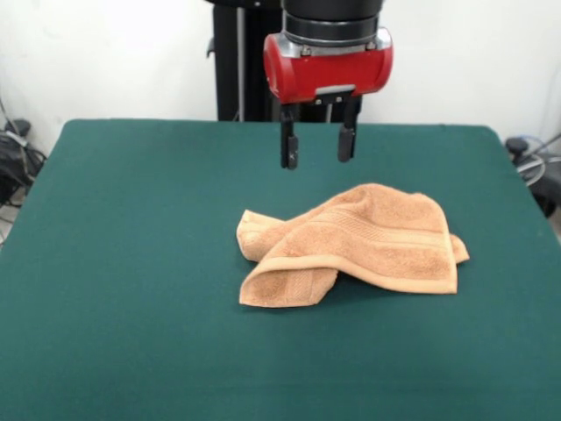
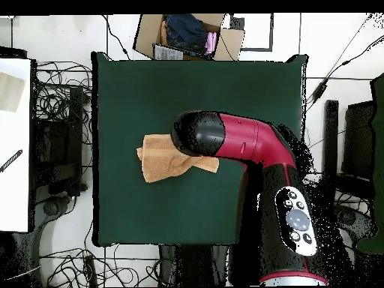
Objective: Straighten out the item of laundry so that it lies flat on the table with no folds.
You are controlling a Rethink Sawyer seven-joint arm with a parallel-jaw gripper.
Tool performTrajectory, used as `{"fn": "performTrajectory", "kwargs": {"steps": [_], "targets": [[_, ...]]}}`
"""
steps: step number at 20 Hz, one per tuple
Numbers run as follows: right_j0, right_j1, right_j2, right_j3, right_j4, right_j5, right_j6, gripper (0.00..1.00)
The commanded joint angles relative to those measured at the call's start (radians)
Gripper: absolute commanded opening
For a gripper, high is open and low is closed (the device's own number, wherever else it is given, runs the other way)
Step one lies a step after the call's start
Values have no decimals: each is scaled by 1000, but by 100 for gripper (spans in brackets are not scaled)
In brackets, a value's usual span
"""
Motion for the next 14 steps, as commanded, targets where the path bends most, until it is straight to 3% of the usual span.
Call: {"fn": "performTrajectory", "kwargs": {"steps": [1,14], "targets": [[-20,-7,40,88,-38,-23,58,100],[2,-6,40,100,-27,-35,94,100]]}}
